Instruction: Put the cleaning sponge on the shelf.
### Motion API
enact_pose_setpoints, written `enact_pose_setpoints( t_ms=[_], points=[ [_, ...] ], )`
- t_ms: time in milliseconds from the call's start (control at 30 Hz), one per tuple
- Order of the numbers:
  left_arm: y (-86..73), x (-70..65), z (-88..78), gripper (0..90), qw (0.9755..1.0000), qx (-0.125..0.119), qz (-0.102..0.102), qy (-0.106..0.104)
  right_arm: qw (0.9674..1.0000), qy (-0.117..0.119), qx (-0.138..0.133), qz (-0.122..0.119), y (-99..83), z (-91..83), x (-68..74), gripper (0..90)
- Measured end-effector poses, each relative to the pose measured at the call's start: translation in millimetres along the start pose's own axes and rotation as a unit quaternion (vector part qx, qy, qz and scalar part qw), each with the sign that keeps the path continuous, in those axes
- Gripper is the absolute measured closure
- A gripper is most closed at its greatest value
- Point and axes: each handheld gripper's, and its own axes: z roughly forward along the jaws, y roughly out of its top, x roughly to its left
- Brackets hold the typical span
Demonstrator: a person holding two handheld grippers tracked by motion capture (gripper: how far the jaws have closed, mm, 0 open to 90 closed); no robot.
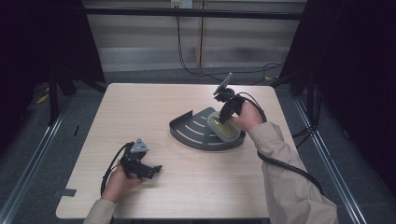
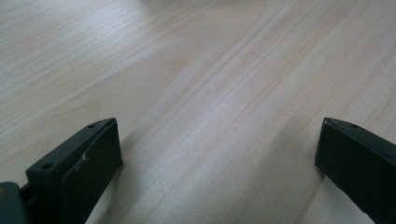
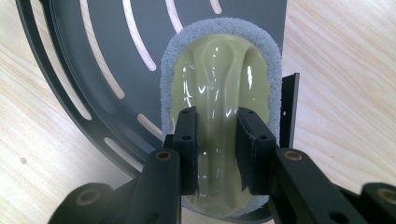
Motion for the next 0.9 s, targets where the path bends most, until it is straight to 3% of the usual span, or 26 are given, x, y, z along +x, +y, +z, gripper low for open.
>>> enact_pose_setpoints(
  t_ms=[900],
  points=[
    [-0.1,-0.2,0.1,0.0,1.0000,-0.001,-0.001,0.000,1.0000,0.001,0.007,0.002,-5.0,15.2,-7.9,71.6]
  ],
)
